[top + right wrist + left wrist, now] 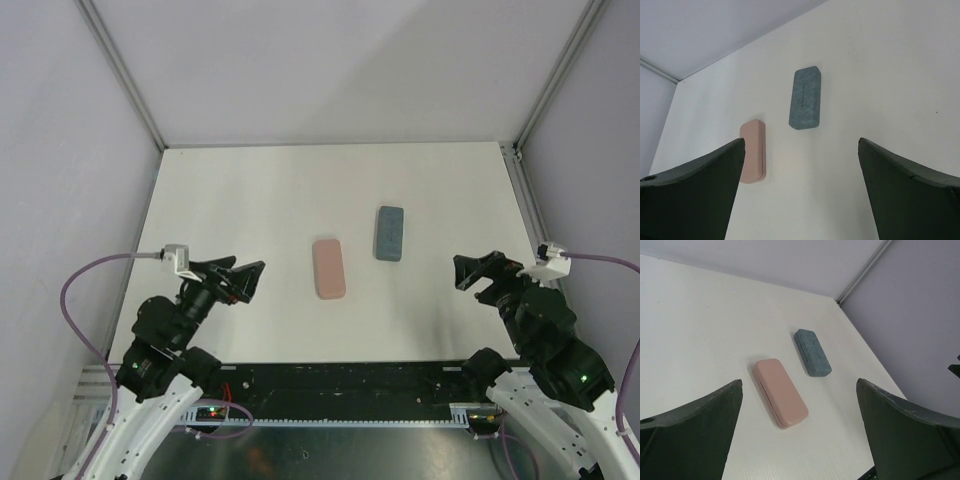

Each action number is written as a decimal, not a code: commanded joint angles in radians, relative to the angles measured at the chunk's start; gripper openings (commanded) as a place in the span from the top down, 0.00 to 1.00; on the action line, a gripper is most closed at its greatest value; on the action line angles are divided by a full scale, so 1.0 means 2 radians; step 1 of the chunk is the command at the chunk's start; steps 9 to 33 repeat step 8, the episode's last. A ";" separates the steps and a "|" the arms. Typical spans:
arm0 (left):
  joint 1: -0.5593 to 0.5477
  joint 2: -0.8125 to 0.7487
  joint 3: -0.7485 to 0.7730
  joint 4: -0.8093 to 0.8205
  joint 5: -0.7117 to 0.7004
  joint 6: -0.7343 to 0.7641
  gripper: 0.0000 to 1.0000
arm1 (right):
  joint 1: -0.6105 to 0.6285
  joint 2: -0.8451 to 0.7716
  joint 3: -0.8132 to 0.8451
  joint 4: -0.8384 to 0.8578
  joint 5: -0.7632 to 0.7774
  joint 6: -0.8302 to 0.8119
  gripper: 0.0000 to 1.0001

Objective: Organize the sunglasses
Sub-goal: Reset both arms

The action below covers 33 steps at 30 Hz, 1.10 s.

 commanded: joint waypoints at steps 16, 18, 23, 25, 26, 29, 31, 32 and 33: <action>-0.002 -0.002 0.018 -0.005 -0.031 -0.006 0.01 | 0.002 -0.003 0.000 -0.001 0.018 0.009 0.01; -0.002 -0.002 0.018 -0.005 -0.031 -0.006 0.01 | 0.002 -0.003 0.000 -0.001 0.018 0.009 0.01; -0.002 -0.002 0.018 -0.005 -0.031 -0.006 0.01 | 0.002 -0.003 0.000 -0.001 0.018 0.009 0.01; -0.002 -0.002 0.018 -0.005 -0.031 -0.006 0.01 | 0.002 -0.003 0.000 -0.001 0.018 0.009 0.01; -0.002 -0.002 0.018 -0.005 -0.031 -0.006 0.01 | 0.002 -0.003 0.000 -0.001 0.018 0.009 0.01; -0.002 -0.002 0.018 -0.005 -0.031 -0.006 0.01 | 0.002 -0.003 0.000 -0.001 0.018 0.009 0.01; -0.002 -0.002 0.018 -0.005 -0.031 -0.006 0.01 | 0.002 -0.003 0.000 -0.001 0.018 0.009 0.01; -0.002 -0.002 0.018 -0.005 -0.031 -0.006 0.01 | 0.002 -0.003 0.000 -0.001 0.018 0.009 0.01; -0.002 -0.002 0.018 -0.005 -0.031 -0.006 0.01 | 0.002 -0.003 0.000 -0.001 0.018 0.009 0.01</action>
